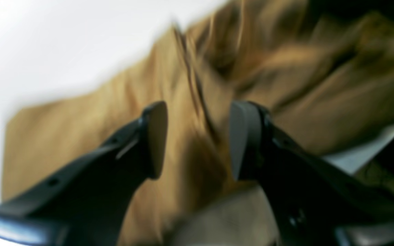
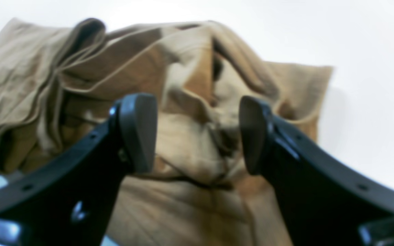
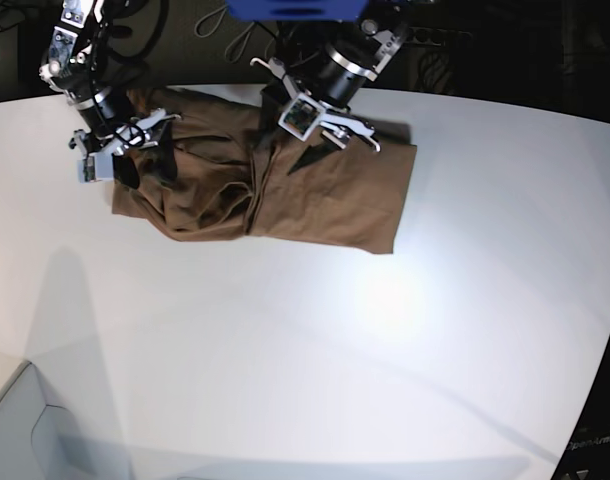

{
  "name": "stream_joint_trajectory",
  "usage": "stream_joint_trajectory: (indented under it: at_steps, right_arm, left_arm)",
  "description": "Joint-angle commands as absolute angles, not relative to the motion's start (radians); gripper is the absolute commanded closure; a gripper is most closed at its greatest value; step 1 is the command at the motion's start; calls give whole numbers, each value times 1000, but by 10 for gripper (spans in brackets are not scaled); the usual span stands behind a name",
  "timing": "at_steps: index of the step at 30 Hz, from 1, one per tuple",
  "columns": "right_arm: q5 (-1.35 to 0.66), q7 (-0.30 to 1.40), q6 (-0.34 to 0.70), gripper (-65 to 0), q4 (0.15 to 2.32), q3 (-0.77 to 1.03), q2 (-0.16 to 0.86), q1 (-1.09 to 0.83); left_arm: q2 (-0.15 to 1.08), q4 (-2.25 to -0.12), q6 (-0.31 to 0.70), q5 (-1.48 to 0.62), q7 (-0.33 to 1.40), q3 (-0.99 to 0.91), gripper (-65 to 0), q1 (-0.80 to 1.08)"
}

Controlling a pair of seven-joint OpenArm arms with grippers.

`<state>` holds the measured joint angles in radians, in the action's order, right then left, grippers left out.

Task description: Layout the t-shirt on the table in an organized manner, then fold the t-shirt properly

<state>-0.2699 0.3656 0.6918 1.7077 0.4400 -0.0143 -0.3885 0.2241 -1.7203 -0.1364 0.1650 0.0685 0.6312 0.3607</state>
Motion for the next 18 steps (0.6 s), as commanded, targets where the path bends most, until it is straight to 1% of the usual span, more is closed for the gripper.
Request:
stream_joint_trajectory:
  at_steps: [1, 4, 6, 10, 14, 16, 18]
  right_arm:
    - [-291, 340, 698, -385, 1728, 458, -8, -384]
    - [-294, 340, 698, -385, 1728, 504, -10, -383]
    - [-294, 340, 698, -385, 1728, 545, -22, -381]
    - [-292, 344, 698, -392, 1727, 664, -76, -363]
    - [-291, 475, 698, -447, 1721, 730, -91, -332]
    - [-291, 555, 698, -456, 1719, 736, -91, -328]
    - [-291, 591, 698, -457, 1719, 731, -90, -328]
  left_arm:
    - [234, -1764, -140, 171, 41, 633, -284, 369]
    - [259, -1796, -140, 171, 44, 556, -284, 367]
    - [255, -1785, -140, 171, 44, 470, -284, 366]
    - [242, -1669, -133, 170, 44, 314, -284, 335]
    - [220, -1570, -133, 170, 44, 236, -284, 289]
    - [219, -1532, -133, 170, 44, 232, -284, 272]
    - [208, -1511, -133, 170, 44, 231, -284, 266]
